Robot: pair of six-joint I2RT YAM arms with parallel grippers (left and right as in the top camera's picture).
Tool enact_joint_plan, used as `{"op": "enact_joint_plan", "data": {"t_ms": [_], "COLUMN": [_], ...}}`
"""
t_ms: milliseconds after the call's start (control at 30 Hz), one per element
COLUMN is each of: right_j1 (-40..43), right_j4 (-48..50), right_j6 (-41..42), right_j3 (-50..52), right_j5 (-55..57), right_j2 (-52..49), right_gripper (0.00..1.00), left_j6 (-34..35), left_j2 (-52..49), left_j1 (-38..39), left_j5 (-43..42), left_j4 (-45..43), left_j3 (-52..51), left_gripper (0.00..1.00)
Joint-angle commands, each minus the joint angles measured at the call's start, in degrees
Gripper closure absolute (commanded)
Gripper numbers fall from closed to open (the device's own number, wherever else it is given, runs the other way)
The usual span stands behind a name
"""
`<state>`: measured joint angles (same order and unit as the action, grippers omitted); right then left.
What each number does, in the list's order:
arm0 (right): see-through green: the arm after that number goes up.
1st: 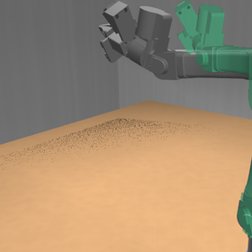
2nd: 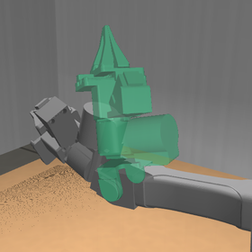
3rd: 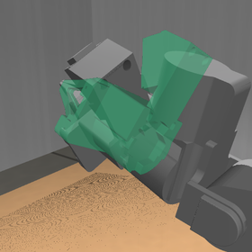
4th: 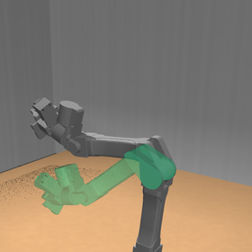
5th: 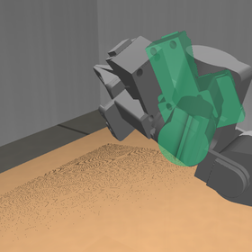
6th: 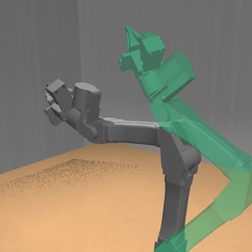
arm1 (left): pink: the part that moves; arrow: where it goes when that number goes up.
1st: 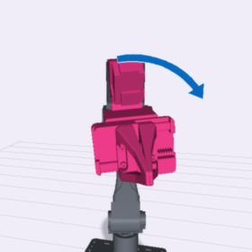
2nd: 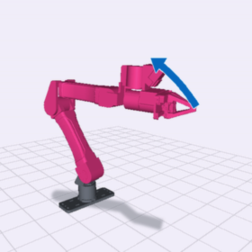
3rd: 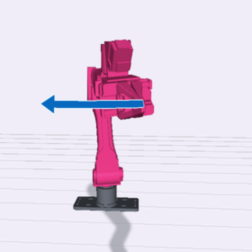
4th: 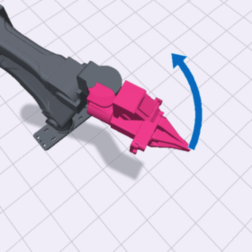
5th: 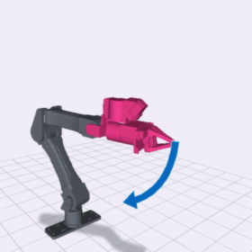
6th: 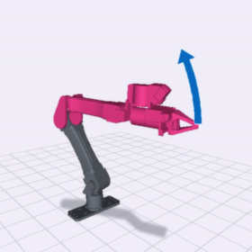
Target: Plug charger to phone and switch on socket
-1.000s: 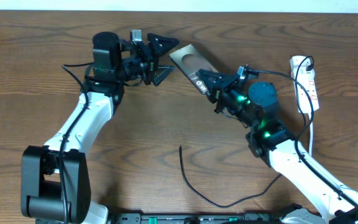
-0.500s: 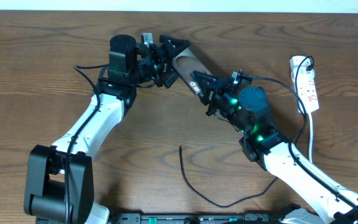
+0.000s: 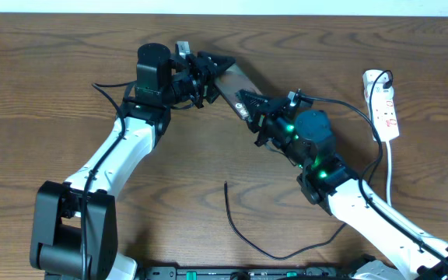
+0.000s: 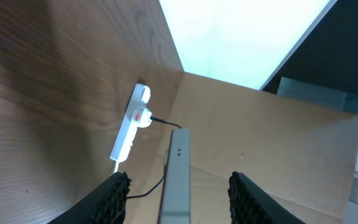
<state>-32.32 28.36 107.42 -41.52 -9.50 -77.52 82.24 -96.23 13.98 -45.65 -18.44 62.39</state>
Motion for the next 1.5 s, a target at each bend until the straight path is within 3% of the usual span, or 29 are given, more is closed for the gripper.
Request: {"op": "enact_joint_plan", "data": {"t_ms": [0,167,333,600,633,767,800,867,1100,1300,1467], "right_j1": [-1.2,-1.55,-1.55,-1.53,-1.53,-1.53,-1.46,-1.36,-0.26,4.11,5.25], "right_j4": [1.01,0.98,0.61,-0.02,0.07,0.2,0.39,1.49,7.26,6.49,0.11], "right_j6": [0.35,0.35,0.37,0.37,0.35,0.15,-0.48,-1.99,-8.87,-15.3,-26.53], "right_j3": [-1.01,-1.01,-1.01,-1.01,-1.01,-1.01,-1.01,-1.01,-1.01,-1.01,-1.01], "right_j5": [2.64,3.17,3.23,3.39,3.39,3.39,3.39,3.37,0.92,-9.33,-12.31], "right_j2": [0.35,0.35,0.35,0.35,0.35,0.35,0.35,0.35,0.37,0.37,0.35], "right_gripper": [0.99,0.99,0.99,0.99,0.92,0.23,0.12,0.01,0.01,0.01,0.01], "left_j6": [-0.5,-0.5,-0.5,-0.5,-0.5,-0.5,-0.5,-0.52,-1.2,-3.1,-5.03], "left_j2": [1.09,1.09,1.09,1.09,1.09,1.09,1.09,1.09,1.09,1.09,1.09], "left_j1": [-0.04,0.0,-0.02,-0.02,-0.02,-0.02,-0.09,-0.28,-6.19,-22.01,-32.85], "left_j5": [0.72,0.94,0.98,1.18,1.18,1.18,1.18,1.2,-0.33,-8.66,-20.35], "left_j4": [-0.31,-0.33,-0.33,-0.33,-0.33,-0.33,-0.35,-0.33,-0.35,-0.37,-1.29], "left_j3": [0.94,0.94,0.94,0.94,0.94,0.94,0.94,0.94,0.94,0.94,0.94], "left_gripper": [0.53,0.66,0.92,0.92,0.93,0.93,0.93,0.93,0.93,0.93,0.93]}}
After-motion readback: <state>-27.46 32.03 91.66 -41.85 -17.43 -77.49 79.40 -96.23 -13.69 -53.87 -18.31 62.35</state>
